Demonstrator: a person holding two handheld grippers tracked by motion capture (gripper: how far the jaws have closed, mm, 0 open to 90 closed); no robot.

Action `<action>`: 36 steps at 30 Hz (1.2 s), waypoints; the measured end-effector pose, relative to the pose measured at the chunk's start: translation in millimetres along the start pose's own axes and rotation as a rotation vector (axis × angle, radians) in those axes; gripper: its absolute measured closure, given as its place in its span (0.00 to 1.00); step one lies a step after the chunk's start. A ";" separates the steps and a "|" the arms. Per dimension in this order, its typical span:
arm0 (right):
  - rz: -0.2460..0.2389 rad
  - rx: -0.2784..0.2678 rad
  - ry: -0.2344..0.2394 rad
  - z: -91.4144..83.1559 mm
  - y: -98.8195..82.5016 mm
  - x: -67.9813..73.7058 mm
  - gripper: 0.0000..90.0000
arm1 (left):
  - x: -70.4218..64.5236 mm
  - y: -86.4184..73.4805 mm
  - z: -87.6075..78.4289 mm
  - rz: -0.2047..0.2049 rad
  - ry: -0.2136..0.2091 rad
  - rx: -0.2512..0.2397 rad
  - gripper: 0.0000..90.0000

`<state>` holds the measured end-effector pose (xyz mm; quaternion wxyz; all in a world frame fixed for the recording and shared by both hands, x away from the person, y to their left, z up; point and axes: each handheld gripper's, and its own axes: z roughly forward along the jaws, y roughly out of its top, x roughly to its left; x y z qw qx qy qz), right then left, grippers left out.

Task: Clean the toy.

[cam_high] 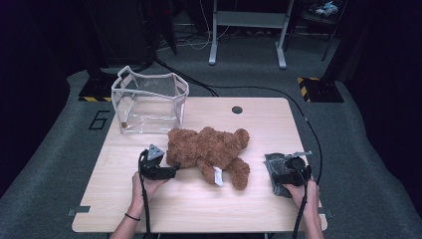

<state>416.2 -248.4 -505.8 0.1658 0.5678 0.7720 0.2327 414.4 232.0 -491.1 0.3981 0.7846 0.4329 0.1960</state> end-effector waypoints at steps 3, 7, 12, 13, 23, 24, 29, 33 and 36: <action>0.014 -0.008 0.002 0.5 -1.8 -0.6 0.11 | 0.7 -0.7 4.2 0.007 -0.002 0.003 0.28; 0.004 -0.016 0.000 -0.7 -3.2 -1.4 0.19 | 1.0 -1.5 5.1 0.009 -0.036 0.000 0.47; 0.004 -0.057 -0.004 -4.9 -5.8 -3.6 0.49 | 1.0 -1.4 5.0 0.026 -0.040 0.007 0.64; 0.010 -0.059 0.000 -6.1 -6.6 -3.0 0.54 | 1.0 -1.6 4.7 0.022 -0.043 0.006 0.66; 0.025 -0.103 0.026 -7.9 -10.5 -5.2 0.85 | 2.5 -1.6 4.0 0.031 -0.062 0.006 0.80; 0.023 -0.112 0.030 -7.6 -10.5 -6.4 0.86 | 2.6 -1.6 3.9 0.030 -0.063 0.006 0.80; 0.033 -0.123 0.039 -11.4 -7.7 -8.7 0.87 | 2.0 -1.5 3.9 0.030 -0.059 -0.001 0.80; 0.027 -0.147 0.048 -19.8 0.5 -8.4 0.87 | 2.6 -1.4 2.9 0.026 -0.070 0.003 0.80; 0.001 -0.171 0.058 -25.8 9.4 -6.6 0.87 | 2.8 -1.3 3.2 0.027 -0.068 -0.002 0.80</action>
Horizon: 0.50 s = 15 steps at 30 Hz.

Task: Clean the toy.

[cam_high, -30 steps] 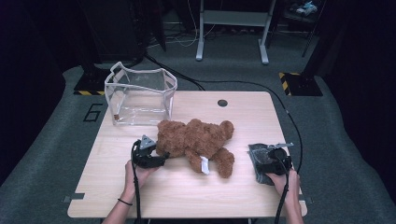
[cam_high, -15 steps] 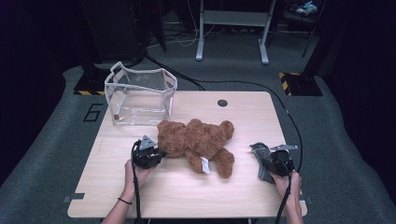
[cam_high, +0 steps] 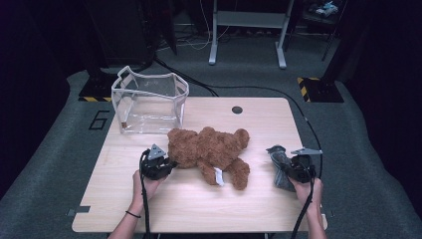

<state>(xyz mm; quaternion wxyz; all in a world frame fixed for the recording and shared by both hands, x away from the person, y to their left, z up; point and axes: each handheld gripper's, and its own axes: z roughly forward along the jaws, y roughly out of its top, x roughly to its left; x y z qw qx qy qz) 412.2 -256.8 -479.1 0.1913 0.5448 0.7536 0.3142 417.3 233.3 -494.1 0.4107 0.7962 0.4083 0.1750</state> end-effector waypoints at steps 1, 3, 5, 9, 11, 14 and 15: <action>-0.005 -0.002 0.000 -1.3 3.6 1.3 0.87 | 0.2 0.1 0.0 0.004 0.000 0.001 0.80; -0.011 -0.006 0.016 -2.2 11.0 3.6 0.87 | 0.1 0.1 0.0 -0.001 0.001 -0.001 0.80; -0.026 -0.011 0.026 -1.8 18.3 6.0 0.87 | 0.2 0.1 0.2 -0.001 0.002 -0.003 0.80; -0.046 -0.005 0.037 4.3 34.1 11.1 0.87 | 0.3 0.4 0.2 0.000 0.002 -0.002 0.80; -0.062 0.001 0.041 9.7 42.1 12.4 0.87 | 0.4 0.6 0.3 -0.003 0.002 -0.002 0.80; -0.076 0.007 0.059 16.4 55.0 16.0 0.87 | 0.7 1.8 -0.2 -0.005 0.000 0.000 0.80; -0.084 0.006 0.063 17.6 59.5 18.0 0.87 | 0.8 2.3 -0.1 -0.005 -0.001 0.001 0.80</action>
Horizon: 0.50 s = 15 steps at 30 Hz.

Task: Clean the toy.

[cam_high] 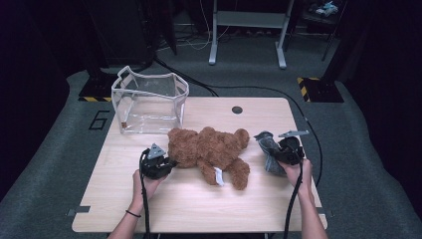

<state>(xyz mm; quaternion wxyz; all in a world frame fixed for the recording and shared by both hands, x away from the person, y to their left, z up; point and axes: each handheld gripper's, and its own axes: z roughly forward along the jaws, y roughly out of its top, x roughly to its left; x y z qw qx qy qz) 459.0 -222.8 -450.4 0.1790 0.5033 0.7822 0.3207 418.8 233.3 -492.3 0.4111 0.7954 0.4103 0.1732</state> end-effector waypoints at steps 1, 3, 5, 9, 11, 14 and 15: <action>-0.005 -0.002 0.007 1.2 4.7 2.2 0.87 | 0.1 0.4 0.0 0.000 0.000 -0.001 0.80; -0.027 0.003 0.030 3.0 15.3 6.5 0.87 | 0.7 1.2 0.0 0.004 -0.004 0.002 0.80; -0.044 0.017 0.062 4.5 25.2 10.4 0.87 | 0.9 1.7 -0.2 0.002 -0.007 0.003 0.80; -0.069 0.025 0.089 5.7 43.2 16.9 0.87 | 0.7 2.1 -0.1 0.001 -0.006 0.001 0.80; -0.087 0.035 0.105 6.2 52.1 20.0 0.86 | 0.4 2.1 0.1 -0.001 -0.003 -0.002 0.80; -0.103 0.032 0.118 5.4 63.9 25.9 0.86 | 0.7 2.8 -0.5 0.002 -0.009 0.005 0.80; -0.113 0.028 0.123 4.5 69.1 28.7 0.86 | 0.7 3.0 -0.5 0.003 -0.008 0.006 0.80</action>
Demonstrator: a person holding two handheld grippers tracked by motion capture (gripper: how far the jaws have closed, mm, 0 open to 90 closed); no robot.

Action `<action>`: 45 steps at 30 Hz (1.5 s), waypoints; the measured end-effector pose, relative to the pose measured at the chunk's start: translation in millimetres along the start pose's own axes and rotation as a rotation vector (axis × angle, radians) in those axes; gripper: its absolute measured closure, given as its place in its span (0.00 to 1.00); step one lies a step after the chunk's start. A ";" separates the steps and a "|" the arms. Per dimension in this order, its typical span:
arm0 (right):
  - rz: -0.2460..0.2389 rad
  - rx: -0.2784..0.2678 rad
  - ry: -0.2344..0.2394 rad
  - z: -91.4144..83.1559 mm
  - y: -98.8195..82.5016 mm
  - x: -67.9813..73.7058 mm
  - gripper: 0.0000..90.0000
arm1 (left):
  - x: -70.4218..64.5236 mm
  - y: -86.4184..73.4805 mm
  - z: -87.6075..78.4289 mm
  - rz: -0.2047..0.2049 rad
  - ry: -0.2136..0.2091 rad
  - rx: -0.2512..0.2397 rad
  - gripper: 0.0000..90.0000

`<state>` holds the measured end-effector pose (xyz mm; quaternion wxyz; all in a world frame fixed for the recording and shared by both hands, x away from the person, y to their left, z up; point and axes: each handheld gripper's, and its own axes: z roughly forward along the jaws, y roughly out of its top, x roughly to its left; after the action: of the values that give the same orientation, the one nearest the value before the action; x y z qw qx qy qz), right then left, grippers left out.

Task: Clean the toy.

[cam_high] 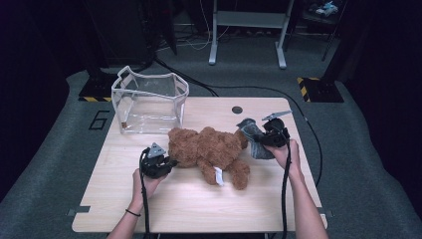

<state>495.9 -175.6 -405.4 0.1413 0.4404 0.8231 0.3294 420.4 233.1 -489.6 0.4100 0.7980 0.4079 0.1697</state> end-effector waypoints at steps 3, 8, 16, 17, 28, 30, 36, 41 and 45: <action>-0.027 -0.007 0.015 -2.4 12.8 6.4 0.86 | -0.1 1.0 -0.2 0.003 0.001 0.002 0.80; -0.080 0.001 0.062 -2.8 35.8 22.5 0.86 | -0.5 2.2 -0.1 0.003 0.000 0.000 0.80; -0.148 0.024 0.134 9.1 65.6 58.2 0.86 | -0.9 3.8 -0.7 0.008 0.002 0.002 0.80; -0.162 0.029 0.147 10.8 68.1 61.0 0.86 | -1.0 4.1 -0.6 0.007 0.002 0.003 0.80; -0.262 0.066 0.236 42.0 93.9 116.2 0.86 | -2.5 7.4 -0.1 0.015 0.010 0.000 0.80; -0.255 0.066 0.255 44.4 96.6 123.5 0.86 | -2.9 7.3 0.6 0.015 0.011 -0.001 0.80; -0.302 0.069 0.302 55.7 101.8 147.2 0.86 | -2.5 8.1 1.1 0.020 0.008 0.003 0.80; -0.325 0.118 0.279 68.7 101.5 151.1 0.86 | -1.9 9.2 0.3 0.017 0.003 0.008 0.81; -0.327 0.134 0.263 70.5 98.9 147.4 0.86 | -0.9 8.9 -0.3 0.009 -0.005 0.010 0.81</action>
<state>510.9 13.5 -383.4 0.0545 0.2627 0.9149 0.3016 424.3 229.6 -482.4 0.4064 0.8023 0.4038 0.1676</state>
